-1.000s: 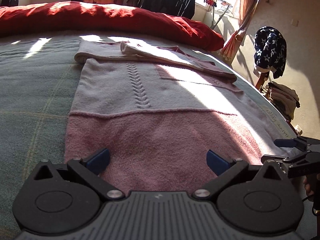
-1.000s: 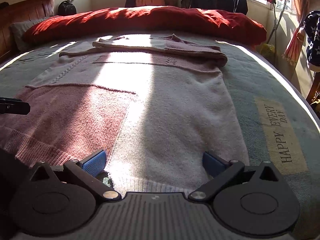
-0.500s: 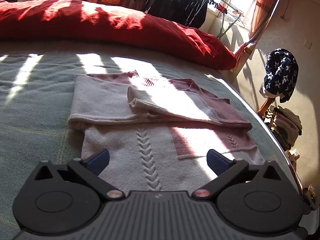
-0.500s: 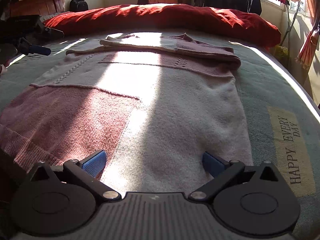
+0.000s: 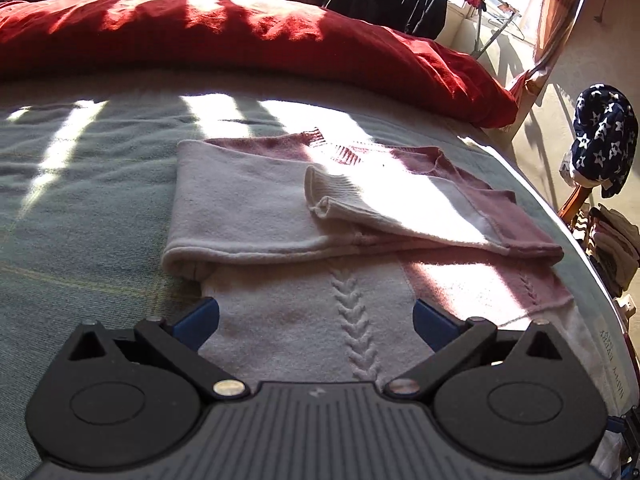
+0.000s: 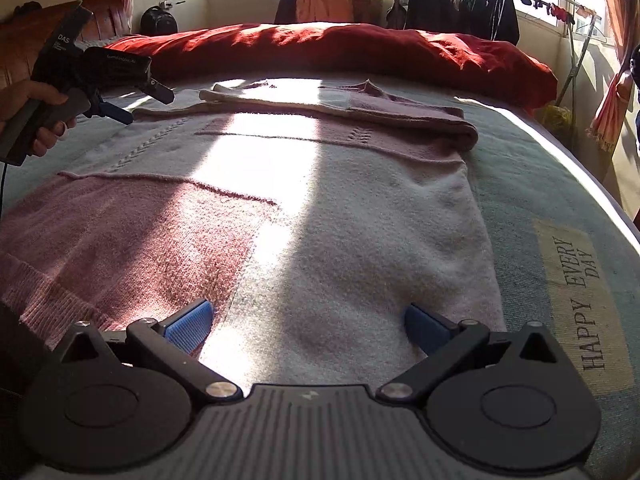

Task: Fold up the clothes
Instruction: 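Move both open grippers toward the pink ribbed hem of the sweater, then lower both open grippers onto the pink hem ribbing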

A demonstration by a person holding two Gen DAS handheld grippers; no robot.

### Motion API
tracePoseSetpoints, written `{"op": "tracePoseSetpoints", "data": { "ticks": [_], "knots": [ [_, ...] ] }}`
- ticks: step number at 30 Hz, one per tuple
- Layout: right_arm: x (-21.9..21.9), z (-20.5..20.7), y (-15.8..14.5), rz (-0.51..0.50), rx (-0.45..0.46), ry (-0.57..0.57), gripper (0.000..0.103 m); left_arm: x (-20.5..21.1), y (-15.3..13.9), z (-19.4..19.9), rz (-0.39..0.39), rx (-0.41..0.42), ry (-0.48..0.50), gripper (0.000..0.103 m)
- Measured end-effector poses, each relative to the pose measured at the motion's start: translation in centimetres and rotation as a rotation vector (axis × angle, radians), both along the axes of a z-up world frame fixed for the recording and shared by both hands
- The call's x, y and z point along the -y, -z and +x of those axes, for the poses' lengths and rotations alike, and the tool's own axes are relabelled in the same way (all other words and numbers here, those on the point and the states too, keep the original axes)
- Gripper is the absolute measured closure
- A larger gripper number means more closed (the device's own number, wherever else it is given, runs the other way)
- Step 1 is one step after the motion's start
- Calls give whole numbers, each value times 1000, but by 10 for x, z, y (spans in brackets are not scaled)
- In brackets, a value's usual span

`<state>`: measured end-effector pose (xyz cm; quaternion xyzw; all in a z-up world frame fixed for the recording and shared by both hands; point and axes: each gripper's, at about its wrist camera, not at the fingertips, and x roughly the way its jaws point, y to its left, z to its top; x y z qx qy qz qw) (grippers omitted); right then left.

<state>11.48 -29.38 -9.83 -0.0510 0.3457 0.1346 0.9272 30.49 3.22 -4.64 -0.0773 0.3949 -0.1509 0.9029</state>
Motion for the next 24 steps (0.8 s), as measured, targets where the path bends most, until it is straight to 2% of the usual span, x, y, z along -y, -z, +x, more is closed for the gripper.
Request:
{"op": "tracePoseSetpoints", "data": {
  "ticks": [3, 6, 8, 10, 14, 17, 20, 24],
  "knots": [
    [-1, 1, -10, -21, -32, -41, 0, 21, -7, -52, 52, 39, 138, 1],
    [-2, -4, -27, 18, -6, -88, 0, 44, -5, -105, 118, 67, 272, 1],
    [-8, -7, -35, 14, 10, -113, 0, 55, 6, -132, 147, 75, 322, 1],
    [-17, -6, -35, -11, 4, -121, 0, 64, 20, -155, 175, 62, 349, 1],
    [-18, -3, -16, 18, -91, -108, 0, 63, 36, -180, 198, 88, 325, 1],
    [-16, -12, -6, 13, -59, -113, 0, 60, 38, -186, 208, 95, 319, 1],
    [-15, -14, -8, 5, -56, -117, 0, 62, 31, -187, 234, 74, 299, 1],
    [-7, -16, -21, 15, -57, -117, 0, 79, 24, -204, 320, 148, 386, 1]
  ]
}}
